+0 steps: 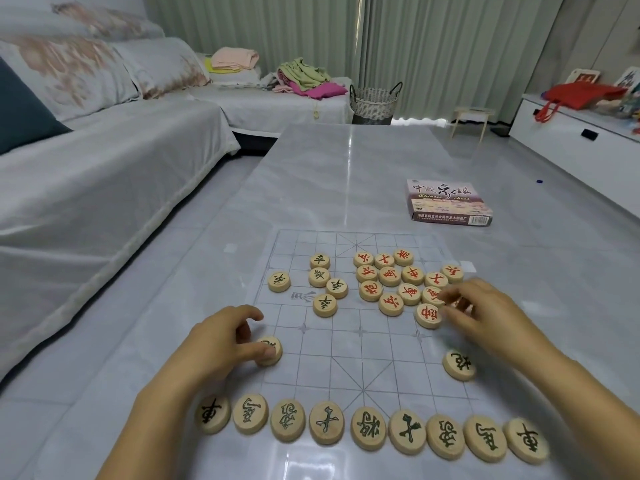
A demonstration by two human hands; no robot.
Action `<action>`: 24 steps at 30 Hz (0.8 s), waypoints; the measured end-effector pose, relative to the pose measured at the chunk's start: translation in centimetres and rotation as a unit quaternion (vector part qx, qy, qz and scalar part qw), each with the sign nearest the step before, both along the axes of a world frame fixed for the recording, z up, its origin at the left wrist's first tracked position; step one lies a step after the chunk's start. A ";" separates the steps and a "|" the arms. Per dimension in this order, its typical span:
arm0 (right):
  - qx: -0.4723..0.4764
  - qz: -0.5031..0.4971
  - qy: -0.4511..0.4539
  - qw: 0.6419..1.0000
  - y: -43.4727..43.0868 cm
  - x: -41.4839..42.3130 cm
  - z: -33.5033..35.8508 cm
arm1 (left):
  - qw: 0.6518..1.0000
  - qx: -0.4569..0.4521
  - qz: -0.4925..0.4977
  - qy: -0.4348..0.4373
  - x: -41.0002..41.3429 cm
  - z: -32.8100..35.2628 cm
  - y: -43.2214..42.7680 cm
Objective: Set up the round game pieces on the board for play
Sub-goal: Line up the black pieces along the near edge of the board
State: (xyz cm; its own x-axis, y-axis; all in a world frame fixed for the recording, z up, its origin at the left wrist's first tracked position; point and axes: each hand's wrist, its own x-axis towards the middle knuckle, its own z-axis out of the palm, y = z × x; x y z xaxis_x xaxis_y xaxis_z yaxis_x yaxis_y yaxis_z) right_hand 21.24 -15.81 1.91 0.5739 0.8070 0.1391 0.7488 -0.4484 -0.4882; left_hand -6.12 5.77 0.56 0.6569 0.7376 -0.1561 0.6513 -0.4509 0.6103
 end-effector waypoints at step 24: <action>-0.088 -0.024 0.295 0.951 -3.5 4.5 2.0 | 0.987 0.134 -0.014 -0.085 0.8 0.2 -0.8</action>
State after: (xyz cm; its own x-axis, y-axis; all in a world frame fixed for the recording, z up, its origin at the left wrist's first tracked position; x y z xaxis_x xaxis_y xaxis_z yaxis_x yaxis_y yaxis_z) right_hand 25.75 -19.27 3.92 0.5472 0.7586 -0.3535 0.3443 -0.5891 -0.7310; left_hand -5.32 5.00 0.78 0.6768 0.7193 0.1566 0.5351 -0.6268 0.5664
